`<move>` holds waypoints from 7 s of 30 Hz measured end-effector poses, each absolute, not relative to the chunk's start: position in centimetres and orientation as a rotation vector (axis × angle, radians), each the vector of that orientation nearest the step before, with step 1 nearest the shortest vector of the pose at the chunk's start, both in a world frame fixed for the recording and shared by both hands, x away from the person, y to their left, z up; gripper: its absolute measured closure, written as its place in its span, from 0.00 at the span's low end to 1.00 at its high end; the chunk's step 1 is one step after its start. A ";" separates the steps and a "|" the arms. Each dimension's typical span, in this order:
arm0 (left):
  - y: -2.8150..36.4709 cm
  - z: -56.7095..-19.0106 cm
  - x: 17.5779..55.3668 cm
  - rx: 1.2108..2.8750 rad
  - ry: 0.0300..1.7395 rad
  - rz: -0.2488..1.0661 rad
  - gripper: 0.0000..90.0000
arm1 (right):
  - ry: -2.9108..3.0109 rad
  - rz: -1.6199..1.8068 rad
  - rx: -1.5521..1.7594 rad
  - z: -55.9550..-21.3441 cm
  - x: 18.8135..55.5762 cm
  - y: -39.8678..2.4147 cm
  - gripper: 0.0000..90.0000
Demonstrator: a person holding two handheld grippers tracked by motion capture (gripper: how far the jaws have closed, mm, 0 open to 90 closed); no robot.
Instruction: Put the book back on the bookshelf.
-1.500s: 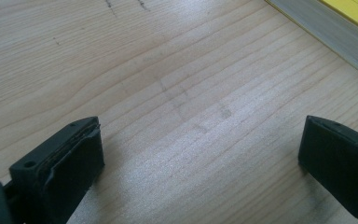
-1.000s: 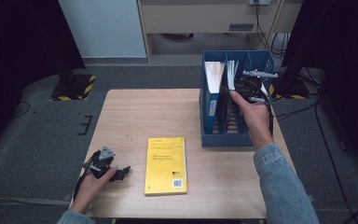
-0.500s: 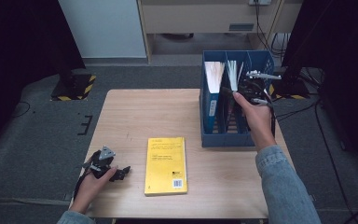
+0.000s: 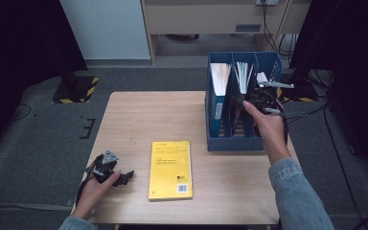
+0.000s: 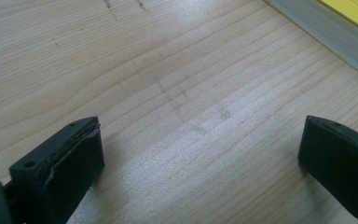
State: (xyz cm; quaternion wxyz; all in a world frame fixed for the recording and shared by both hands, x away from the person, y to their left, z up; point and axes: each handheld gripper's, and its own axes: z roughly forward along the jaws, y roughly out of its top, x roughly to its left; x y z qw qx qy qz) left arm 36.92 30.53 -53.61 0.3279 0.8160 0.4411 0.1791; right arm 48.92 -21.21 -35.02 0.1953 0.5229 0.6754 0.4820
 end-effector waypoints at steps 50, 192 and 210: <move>30.5 -53.1 37.1 2.099 1.164 0.415 0.03 | 2.206 1.332 1.254 -47.5 37.6 -10.6 0.31; 17.7 -47.2 40.5 2.301 0.798 -0.156 0.94 | 2.655 1.210 1.151 -52.6 38.7 -5.9 0.13; 18.6 -44.7 39.4 2.315 0.705 -0.130 0.97 | 2.816 1.454 1.209 -52.7 41.1 -6.2 0.23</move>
